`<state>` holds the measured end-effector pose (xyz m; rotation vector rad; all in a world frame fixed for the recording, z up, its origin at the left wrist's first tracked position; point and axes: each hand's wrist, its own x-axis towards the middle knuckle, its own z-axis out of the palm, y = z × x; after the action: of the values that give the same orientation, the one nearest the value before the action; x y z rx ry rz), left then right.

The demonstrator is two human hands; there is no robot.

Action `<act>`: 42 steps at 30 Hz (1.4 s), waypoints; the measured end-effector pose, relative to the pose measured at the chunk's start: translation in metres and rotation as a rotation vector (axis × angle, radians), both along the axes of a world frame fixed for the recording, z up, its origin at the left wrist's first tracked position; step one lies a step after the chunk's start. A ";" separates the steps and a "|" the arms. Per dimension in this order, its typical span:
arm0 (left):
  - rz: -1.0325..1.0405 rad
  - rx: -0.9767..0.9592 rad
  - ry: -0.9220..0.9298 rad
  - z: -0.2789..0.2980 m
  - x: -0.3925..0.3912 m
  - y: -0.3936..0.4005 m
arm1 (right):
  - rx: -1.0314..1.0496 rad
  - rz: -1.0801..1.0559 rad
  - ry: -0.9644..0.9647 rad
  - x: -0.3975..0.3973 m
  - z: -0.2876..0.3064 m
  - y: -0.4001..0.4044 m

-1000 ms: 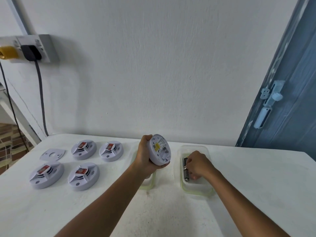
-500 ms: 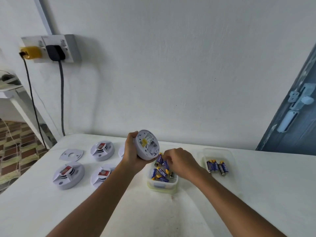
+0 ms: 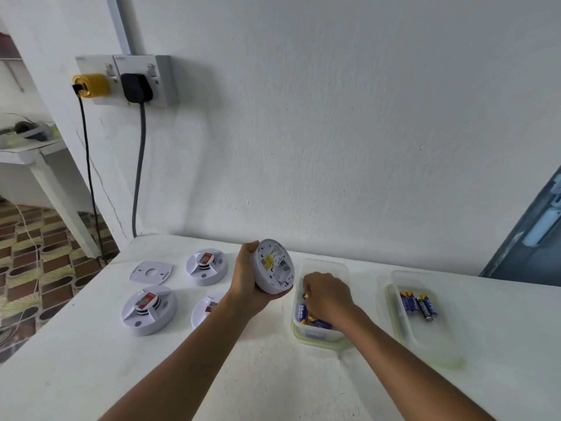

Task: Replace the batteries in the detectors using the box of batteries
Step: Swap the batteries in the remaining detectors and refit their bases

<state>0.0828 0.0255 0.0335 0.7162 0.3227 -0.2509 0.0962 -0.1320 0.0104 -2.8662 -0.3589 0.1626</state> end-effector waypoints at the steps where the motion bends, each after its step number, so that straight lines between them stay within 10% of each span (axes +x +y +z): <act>1: 0.005 -0.001 -0.003 0.000 0.000 0.002 | 0.151 -0.047 0.008 0.002 0.002 -0.002; 7: 0.031 -0.051 0.009 0.002 -0.001 0.007 | 1.261 -0.184 0.308 -0.005 0.020 -0.019; 13: -0.006 -0.058 -0.021 0.005 -0.004 0.001 | 1.553 -0.246 0.314 -0.014 0.030 -0.008; 27: -0.003 -0.123 -0.091 0.010 -0.004 -0.003 | 0.812 0.028 -0.404 -0.007 0.016 0.008; 37: -0.023 -0.096 -0.082 0.006 -0.001 -0.006 | 0.501 0.230 -0.455 -0.026 0.001 0.002; 42: -0.015 -0.042 -0.124 0.009 0.005 -0.002 | 0.668 0.051 -0.217 -0.010 0.012 -0.015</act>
<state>0.0875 0.0235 0.0424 0.6892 0.1935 -0.2257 0.0860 -0.1470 0.0219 -2.2147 -0.4288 -0.2239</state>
